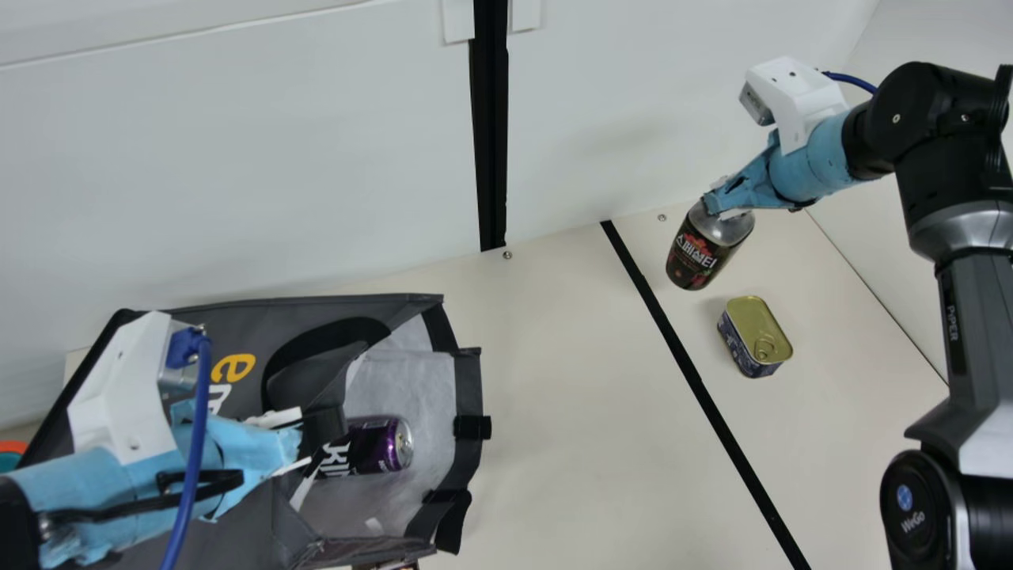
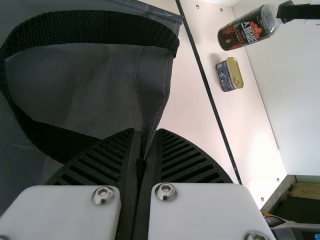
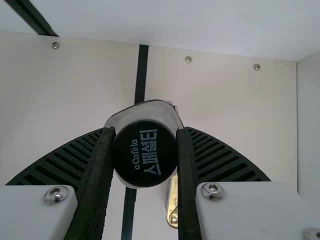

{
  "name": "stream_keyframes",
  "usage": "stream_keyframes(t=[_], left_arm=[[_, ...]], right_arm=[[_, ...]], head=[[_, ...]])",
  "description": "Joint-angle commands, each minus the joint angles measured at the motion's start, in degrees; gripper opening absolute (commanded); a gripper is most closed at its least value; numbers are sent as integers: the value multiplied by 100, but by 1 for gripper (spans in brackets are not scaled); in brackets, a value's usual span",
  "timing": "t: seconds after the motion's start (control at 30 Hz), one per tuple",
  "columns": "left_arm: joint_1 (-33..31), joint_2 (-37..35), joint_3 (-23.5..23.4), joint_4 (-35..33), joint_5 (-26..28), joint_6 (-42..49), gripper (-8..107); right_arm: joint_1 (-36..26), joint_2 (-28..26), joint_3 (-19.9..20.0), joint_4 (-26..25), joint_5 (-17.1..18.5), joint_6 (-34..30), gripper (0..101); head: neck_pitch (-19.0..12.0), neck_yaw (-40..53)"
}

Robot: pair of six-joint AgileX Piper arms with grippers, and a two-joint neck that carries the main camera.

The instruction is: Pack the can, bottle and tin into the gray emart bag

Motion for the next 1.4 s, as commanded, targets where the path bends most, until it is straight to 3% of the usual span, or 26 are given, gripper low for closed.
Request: stream_keyframes(t=[0.0, 0.77, 1.37], left_arm=[[0, 0, 0, 0, 0, 0, 10], [0, 0, 0, 0, 0, 0, 10], [0, 0, 0, 0, 0, 0, 10]], right_arm=[[68, -62, 80, -22, -16, 22, 0], [967, -1112, 1277, -15, -149, 8, 0], [1603, -1939, 2027, 28, 2, -163, 0]], head=[[-130, -14], [-130, -14], [-130, -14]])
